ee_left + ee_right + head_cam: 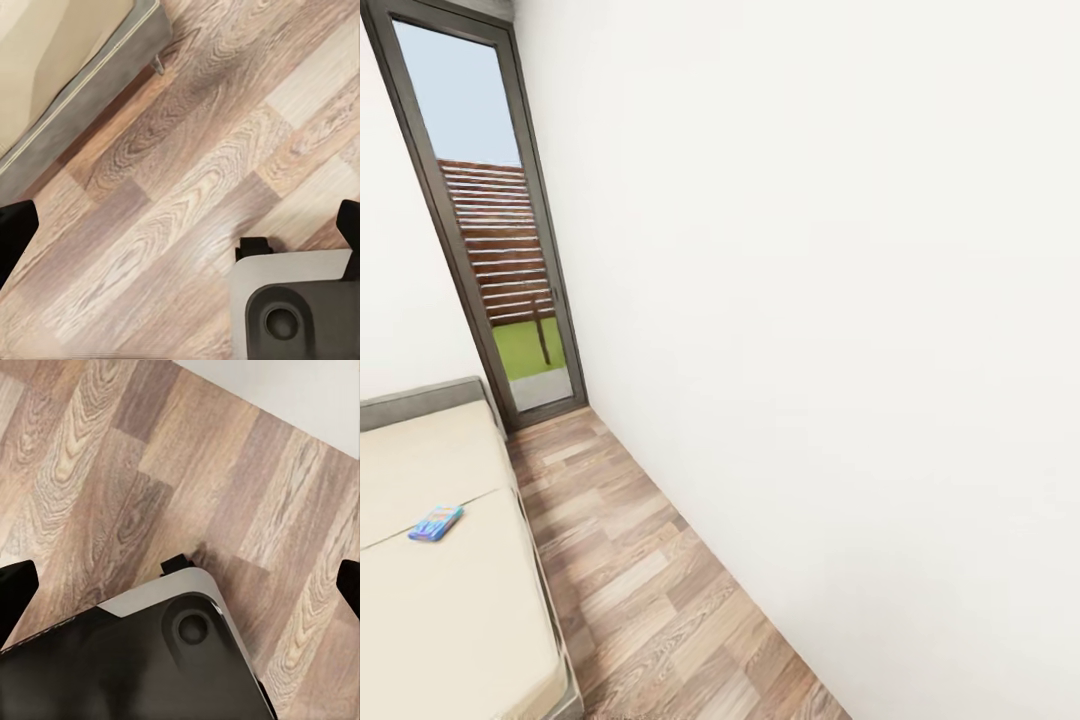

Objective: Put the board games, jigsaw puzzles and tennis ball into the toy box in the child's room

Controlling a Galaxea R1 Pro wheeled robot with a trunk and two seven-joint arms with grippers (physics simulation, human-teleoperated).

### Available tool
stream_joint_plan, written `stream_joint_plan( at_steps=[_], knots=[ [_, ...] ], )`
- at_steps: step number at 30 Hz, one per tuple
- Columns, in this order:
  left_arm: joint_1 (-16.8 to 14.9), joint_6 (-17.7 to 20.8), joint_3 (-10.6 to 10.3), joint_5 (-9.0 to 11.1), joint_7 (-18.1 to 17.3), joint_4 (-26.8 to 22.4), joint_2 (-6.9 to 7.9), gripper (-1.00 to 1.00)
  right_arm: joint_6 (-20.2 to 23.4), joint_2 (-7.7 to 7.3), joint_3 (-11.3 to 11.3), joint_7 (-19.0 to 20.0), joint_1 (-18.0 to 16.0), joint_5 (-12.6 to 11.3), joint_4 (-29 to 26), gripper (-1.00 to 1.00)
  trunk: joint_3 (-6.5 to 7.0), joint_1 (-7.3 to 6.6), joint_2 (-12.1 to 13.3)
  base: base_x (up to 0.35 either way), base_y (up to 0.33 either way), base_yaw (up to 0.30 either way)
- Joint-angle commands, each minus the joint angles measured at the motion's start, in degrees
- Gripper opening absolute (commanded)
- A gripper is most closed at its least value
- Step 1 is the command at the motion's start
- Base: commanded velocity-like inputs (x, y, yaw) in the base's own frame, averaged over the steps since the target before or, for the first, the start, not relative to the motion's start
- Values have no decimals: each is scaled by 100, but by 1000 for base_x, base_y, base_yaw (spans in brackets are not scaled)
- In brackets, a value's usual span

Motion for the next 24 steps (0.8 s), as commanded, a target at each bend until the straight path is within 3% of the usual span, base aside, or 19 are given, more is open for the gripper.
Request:
stream_joint_plan(
  at_steps=[1, 24],
  knots=[
    [-7, -26, 42, -61, 21, 11, -1, 100, -15, 0, 48, -22, -3, -49, -1, 100, -13, 3, -11, 12, -11, 282],
    [-7, -26, 42, -61, 21, 11, -5, 100, -15, 3, 50, -22, -3, -49, -1, 100, -66, 3, -11, 2, -1, 282]
  ],
)
